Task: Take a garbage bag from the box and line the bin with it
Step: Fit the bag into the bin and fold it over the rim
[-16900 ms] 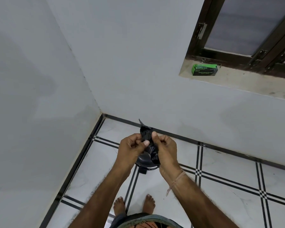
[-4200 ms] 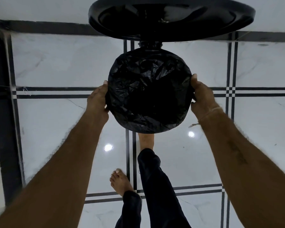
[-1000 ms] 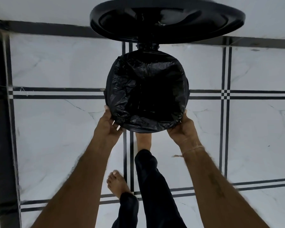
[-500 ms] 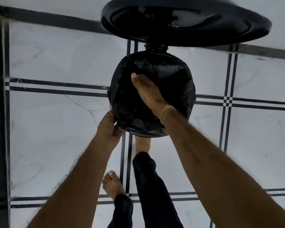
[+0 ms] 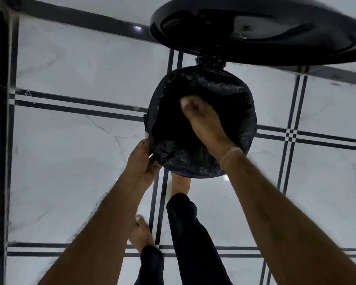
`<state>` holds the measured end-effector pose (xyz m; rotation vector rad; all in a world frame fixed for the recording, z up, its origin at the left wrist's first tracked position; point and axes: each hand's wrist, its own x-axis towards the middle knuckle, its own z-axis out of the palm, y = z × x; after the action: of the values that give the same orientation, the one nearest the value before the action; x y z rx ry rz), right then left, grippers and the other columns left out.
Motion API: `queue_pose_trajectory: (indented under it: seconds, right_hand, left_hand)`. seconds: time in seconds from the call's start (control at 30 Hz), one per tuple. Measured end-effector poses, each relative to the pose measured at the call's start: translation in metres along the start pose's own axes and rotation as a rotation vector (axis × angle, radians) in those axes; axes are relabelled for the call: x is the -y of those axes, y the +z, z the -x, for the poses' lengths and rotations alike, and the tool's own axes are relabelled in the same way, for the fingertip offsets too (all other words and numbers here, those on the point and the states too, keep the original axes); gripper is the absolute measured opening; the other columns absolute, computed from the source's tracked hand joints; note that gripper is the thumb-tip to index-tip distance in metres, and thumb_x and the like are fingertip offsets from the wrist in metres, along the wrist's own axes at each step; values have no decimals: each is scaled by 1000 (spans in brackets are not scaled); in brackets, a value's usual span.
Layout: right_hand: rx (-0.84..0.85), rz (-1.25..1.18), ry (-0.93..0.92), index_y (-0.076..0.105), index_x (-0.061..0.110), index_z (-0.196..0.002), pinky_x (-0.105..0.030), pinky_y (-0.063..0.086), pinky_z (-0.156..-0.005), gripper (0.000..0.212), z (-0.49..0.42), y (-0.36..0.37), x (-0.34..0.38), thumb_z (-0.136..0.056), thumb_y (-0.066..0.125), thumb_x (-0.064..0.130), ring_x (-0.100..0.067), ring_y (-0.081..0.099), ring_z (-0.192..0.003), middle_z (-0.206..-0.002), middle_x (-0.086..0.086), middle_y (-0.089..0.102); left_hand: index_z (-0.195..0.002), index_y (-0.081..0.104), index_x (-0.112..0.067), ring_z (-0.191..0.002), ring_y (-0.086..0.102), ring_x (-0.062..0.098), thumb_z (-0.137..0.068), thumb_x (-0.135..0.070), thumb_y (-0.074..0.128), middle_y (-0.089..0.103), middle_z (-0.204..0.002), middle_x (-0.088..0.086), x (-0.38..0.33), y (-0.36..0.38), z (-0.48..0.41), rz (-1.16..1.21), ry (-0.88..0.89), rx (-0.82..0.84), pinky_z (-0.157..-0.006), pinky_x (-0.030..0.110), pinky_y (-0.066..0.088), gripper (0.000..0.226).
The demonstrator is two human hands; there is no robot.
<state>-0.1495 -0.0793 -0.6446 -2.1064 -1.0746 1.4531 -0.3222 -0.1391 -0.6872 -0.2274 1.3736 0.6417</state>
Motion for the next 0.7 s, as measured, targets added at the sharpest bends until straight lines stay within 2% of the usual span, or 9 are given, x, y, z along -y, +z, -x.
queue_pose_trajectory:
  seconds: [0.07,0.13,0.23,0.33,0.43,0.53,0.6,0.7]
  right_hand:
    - [218,-77,93,63,33,-141,-36,36,-122,54,20,8,-5,-98,50,63,-14,53,-140,-149,8,60]
    - [340,-137,237,52,27,-153,-37,29,-127,60,15,25,-11,-103,48,59,-18,44,-149,-160,3,49]
    - [340,-168,343,51,18,-154,-38,34,-124,58,-2,51,-18,-106,48,51,-27,49,-145,-157,-8,53]
    - [369,-142,400,54,11,-150,-32,43,-110,55,-9,65,-25,-107,50,45,-31,57,-136,-150,-13,59]
    - [312,-93,352,52,10,-152,-37,37,-121,53,-7,59,-19,-110,45,42,-32,50,-143,-155,-14,54]
    - [258,193,157,58,32,-143,-44,39,-118,48,17,24,-18,-105,41,56,-31,53,-139,-151,-6,58]
    - [329,387,155,57,42,-138,-48,41,-114,55,45,3,-26,-99,31,71,-33,55,-136,-149,-4,59]
    - [448,546,259,39,35,-158,-52,31,-122,73,56,-3,-44,-101,18,74,-37,41,-149,-164,-8,44]
  left_hand:
    - [-116,74,-13,-91,77,23,-101,-28,63,80,-112,7,0,2,1,8,3,11,-66,31,64,23]
    - [-123,72,-12,-102,76,25,-103,-34,63,79,-117,8,1,3,1,14,0,17,-71,32,65,31]
    - [-121,73,-13,-104,75,24,-103,-35,61,77,-119,9,1,3,-2,18,-9,-2,-71,33,65,31]
    - [-114,73,-14,-99,75,22,-103,-32,62,77,-116,8,1,1,-5,4,-11,-8,-70,31,65,24]
    - [-115,73,-13,-100,75,22,-102,-31,63,77,-117,7,0,1,-2,10,3,13,-75,32,66,24]
    - [-124,71,-11,-105,74,22,-103,-33,62,77,-120,8,-1,5,4,3,17,23,-75,32,65,32]
    - [-131,68,-10,-113,72,26,-104,-34,60,74,-127,10,-2,8,7,-17,27,7,-79,33,63,37]
    - [-133,66,-11,-117,71,29,-107,-35,55,73,-128,11,0,10,9,-45,53,3,-73,32,64,38]
